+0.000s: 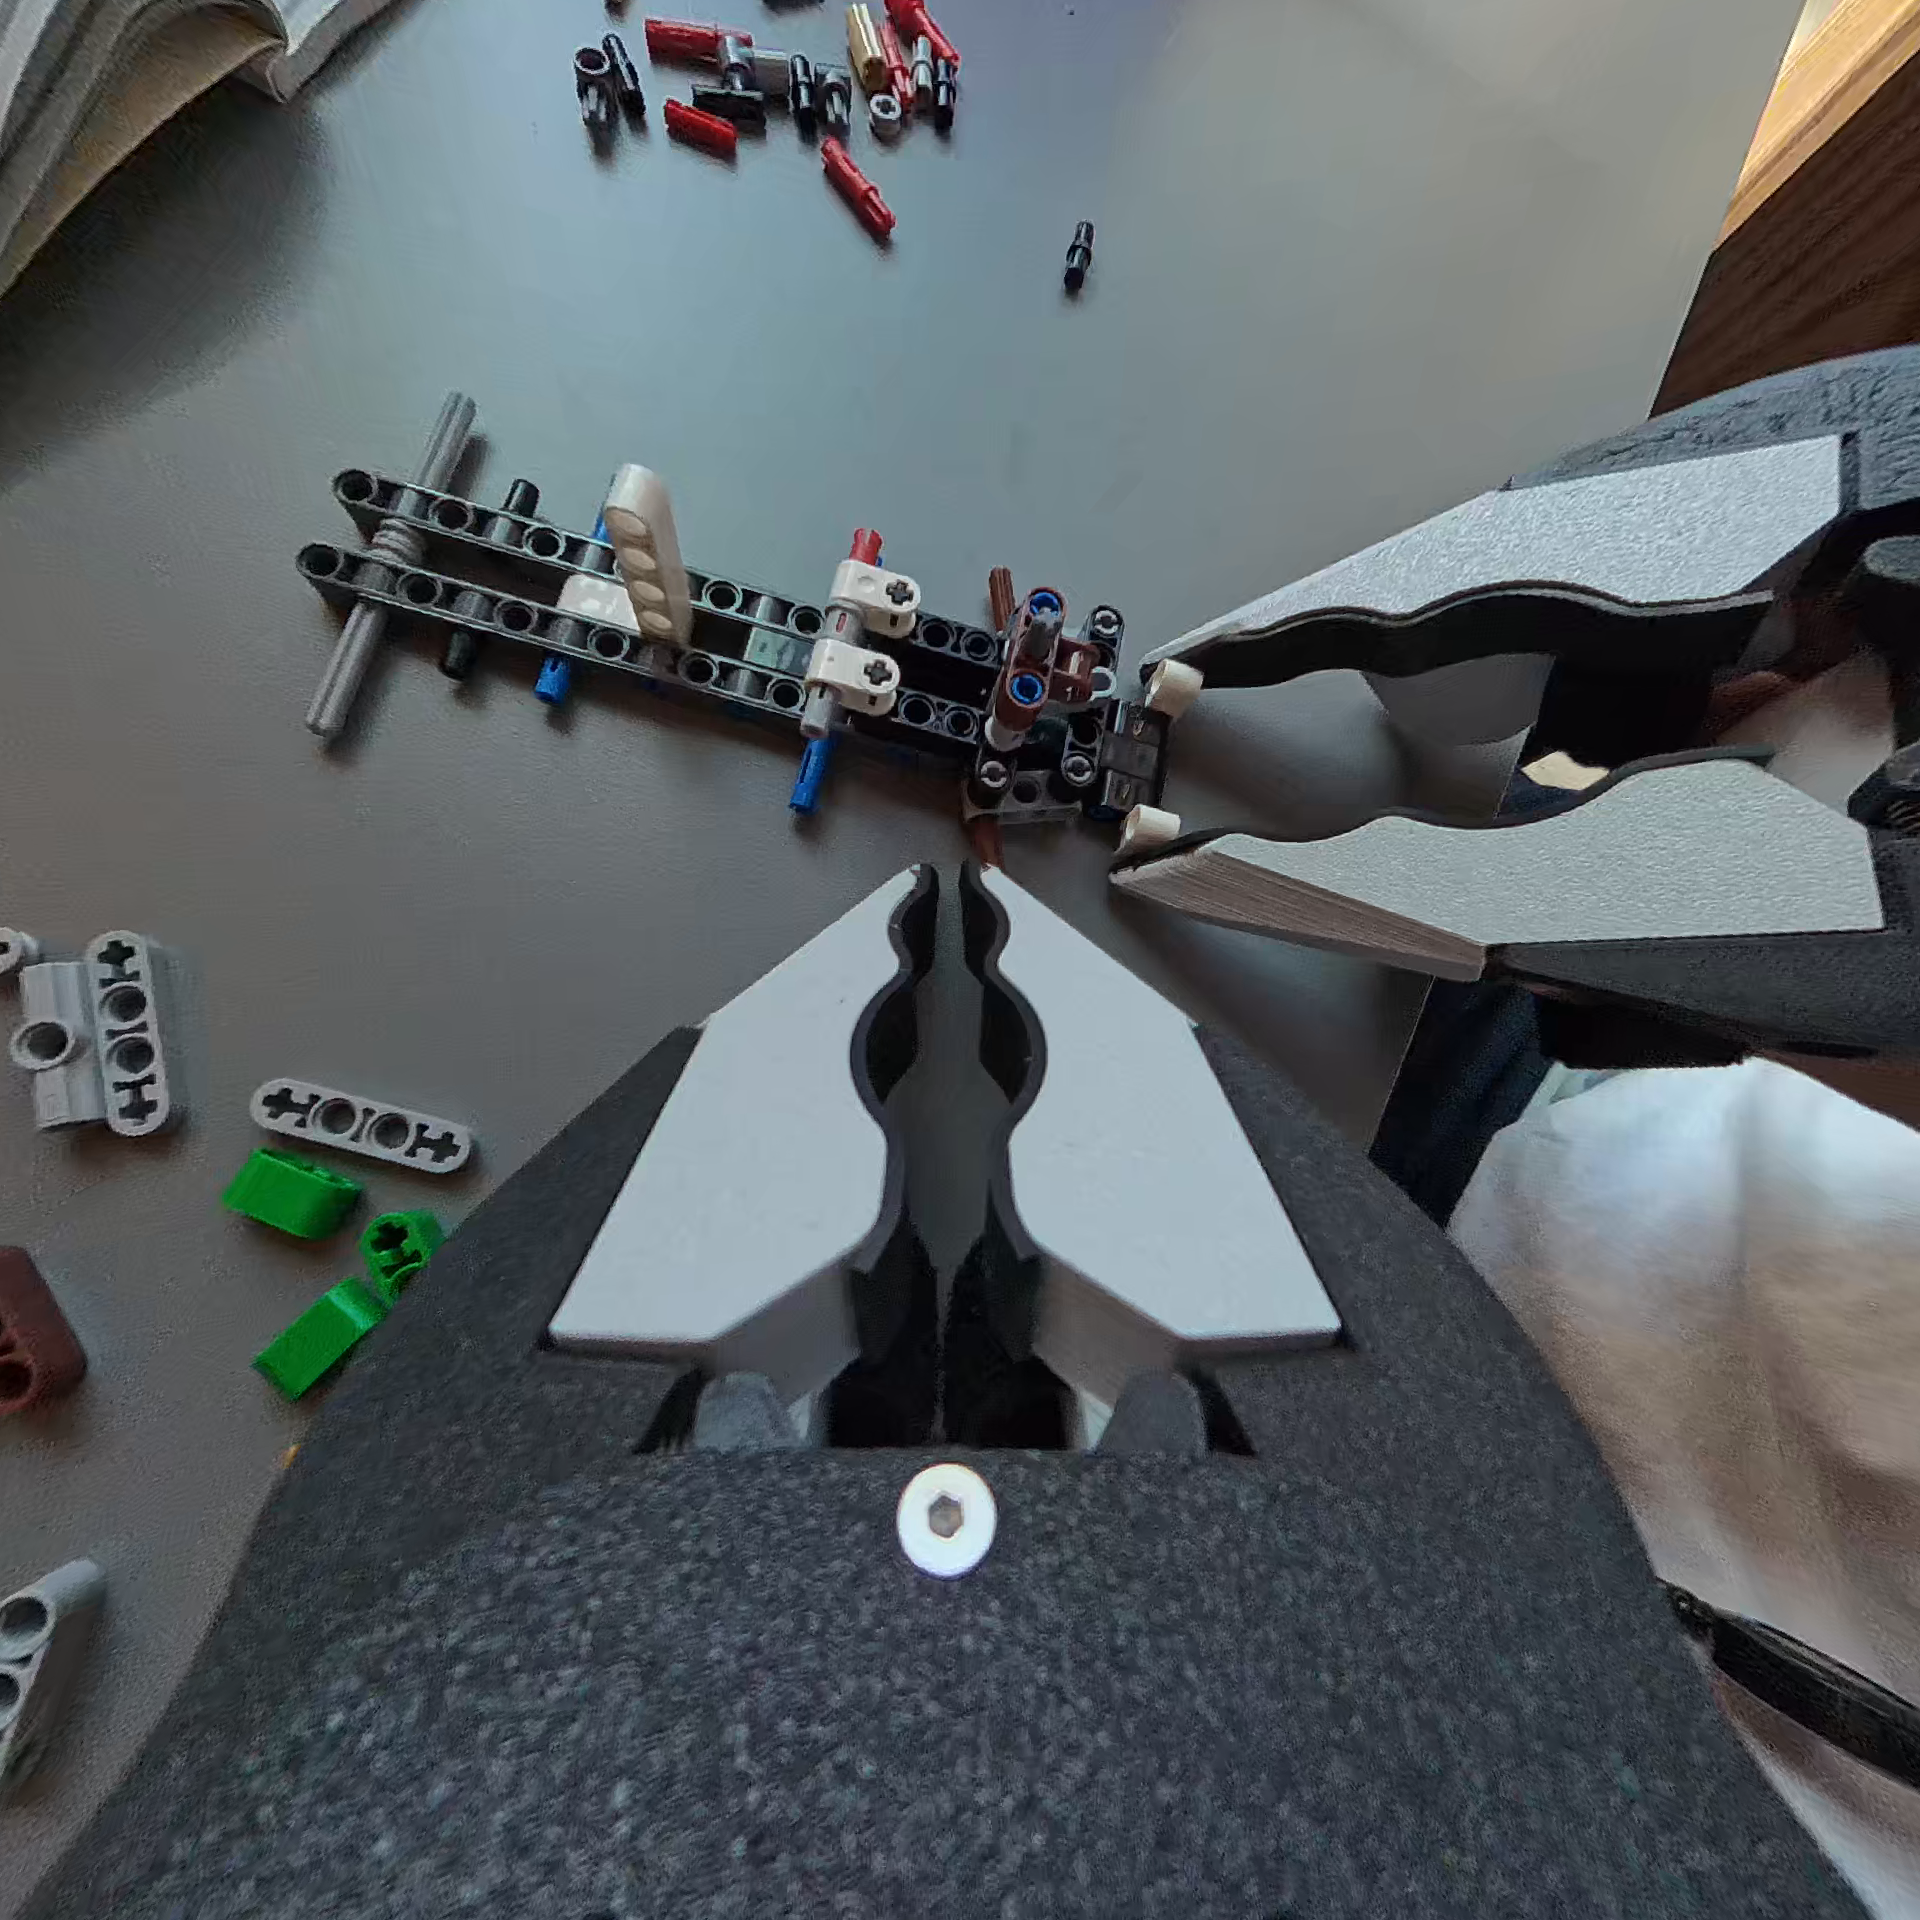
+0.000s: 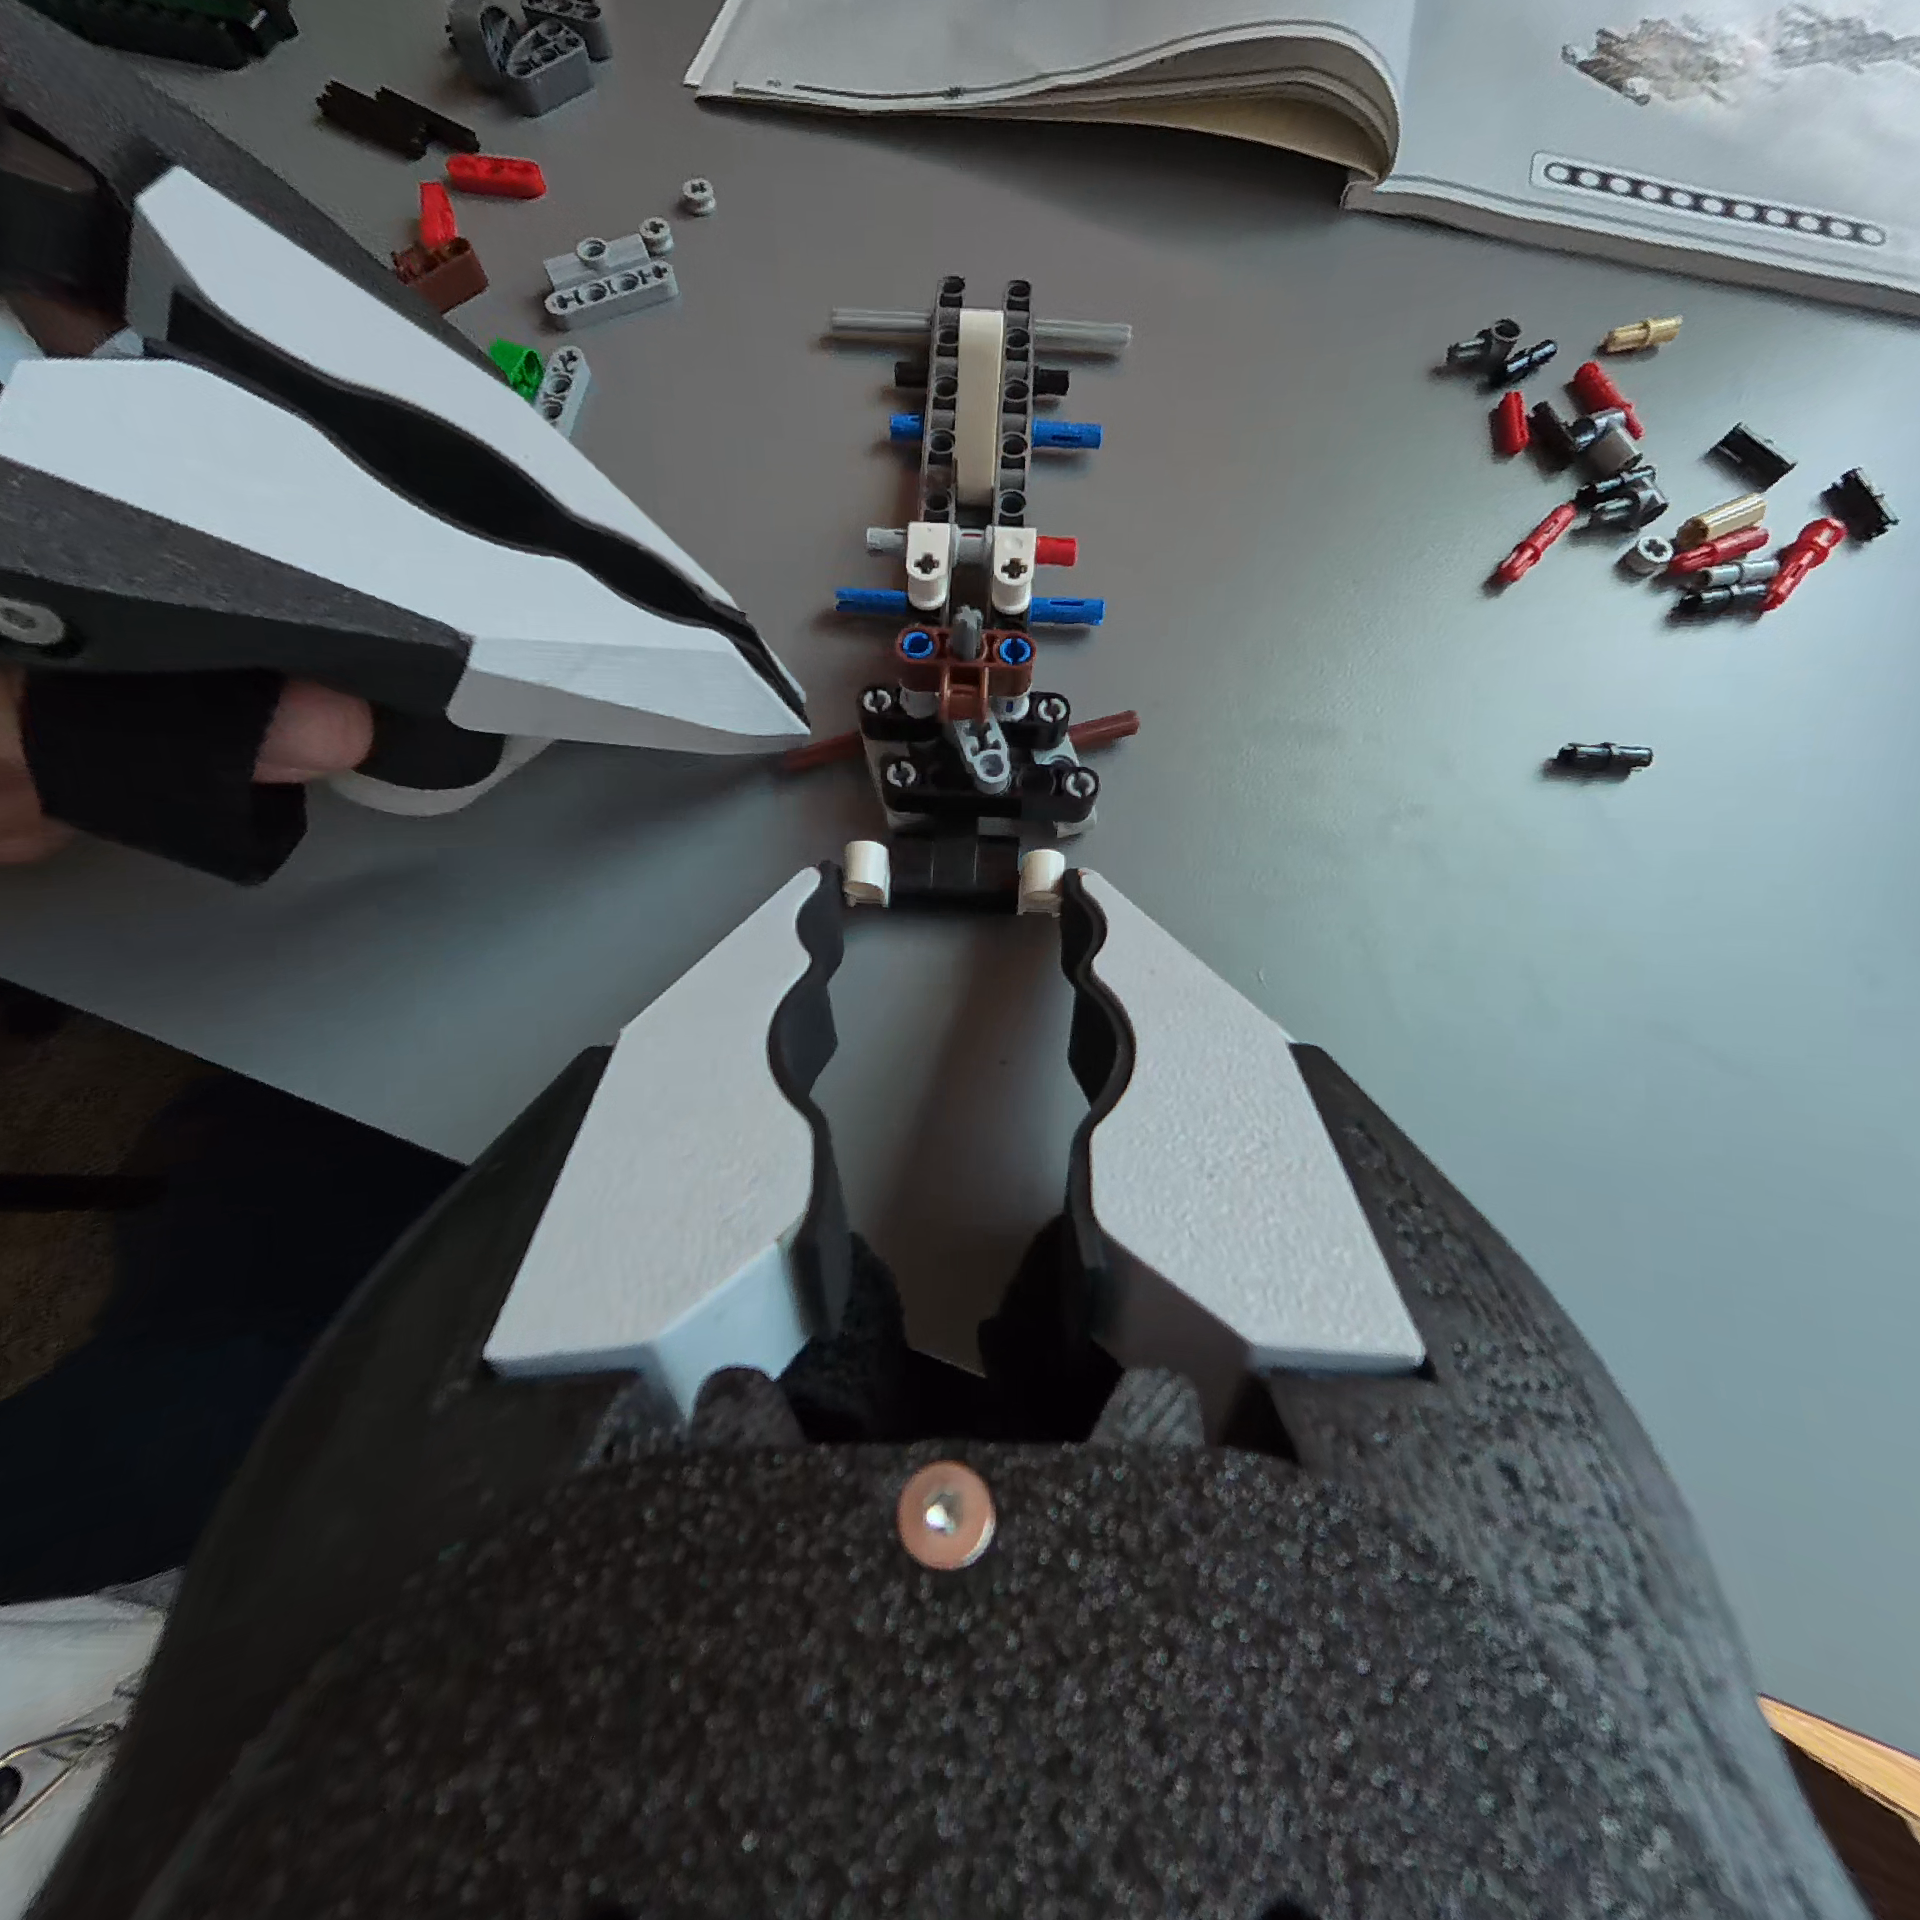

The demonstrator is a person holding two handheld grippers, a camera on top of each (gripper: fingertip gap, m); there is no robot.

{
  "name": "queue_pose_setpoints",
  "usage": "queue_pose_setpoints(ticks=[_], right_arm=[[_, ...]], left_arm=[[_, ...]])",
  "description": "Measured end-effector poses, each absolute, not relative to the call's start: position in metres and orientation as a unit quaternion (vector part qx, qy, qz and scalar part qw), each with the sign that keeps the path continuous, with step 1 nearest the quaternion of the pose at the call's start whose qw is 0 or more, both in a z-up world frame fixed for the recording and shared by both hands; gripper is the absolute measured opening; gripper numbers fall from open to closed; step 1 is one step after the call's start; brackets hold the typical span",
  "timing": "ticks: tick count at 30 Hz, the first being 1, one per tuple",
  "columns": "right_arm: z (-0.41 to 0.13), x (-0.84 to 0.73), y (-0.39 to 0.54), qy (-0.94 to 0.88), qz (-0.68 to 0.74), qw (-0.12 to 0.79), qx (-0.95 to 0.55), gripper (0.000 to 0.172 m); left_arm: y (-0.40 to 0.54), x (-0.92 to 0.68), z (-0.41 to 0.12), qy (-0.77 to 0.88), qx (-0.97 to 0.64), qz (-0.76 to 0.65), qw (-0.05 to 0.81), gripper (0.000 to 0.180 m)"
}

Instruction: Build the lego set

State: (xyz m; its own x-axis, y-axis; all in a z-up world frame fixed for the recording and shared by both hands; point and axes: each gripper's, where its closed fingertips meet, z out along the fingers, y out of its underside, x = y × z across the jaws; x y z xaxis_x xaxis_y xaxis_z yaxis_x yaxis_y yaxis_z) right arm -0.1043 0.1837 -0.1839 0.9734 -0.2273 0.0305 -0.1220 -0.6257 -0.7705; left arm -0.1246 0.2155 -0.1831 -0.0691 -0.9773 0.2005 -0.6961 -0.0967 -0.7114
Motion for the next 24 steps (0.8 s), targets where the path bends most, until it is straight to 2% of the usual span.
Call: queue_pose_setpoints(ticks=[1, 12, 15, 20, 24], right_arm=[[-0.184, -0.104, 0.184, 0.094, -0.069, 0.42, -0.9, 0.041], [-0.185, -0.103, 0.181, 0.093, -0.063, 0.398, -0.911, 0.04], [-0.183, -0.101, 0.178, 0.088, -0.043, 0.399, -0.912, 0.04], [-0.151, -0.098, 0.175, 0.175, 0.189, 0.471, -0.844, 0.04], [-0.121, -0.092, 0.168, 0.207, 0.351, 0.503, -0.763, 0.04]], left_arm=[[0.216, -0.125, -0.184, 0.645, -0.649, -0.348, 0.206, 0.003], [0.219, -0.126, -0.183, 0.654, -0.637, -0.331, 0.237, 0.005], [0.23, -0.125, -0.176, 0.658, -0.629, -0.326, 0.255, 0.013], [0.231, -0.128, -0.149, 0.619, -0.621, -0.417, 0.24, 0.025], [0.201, -0.122, -0.119, 0.505, -0.618, -0.59, 0.123, 0.041]])
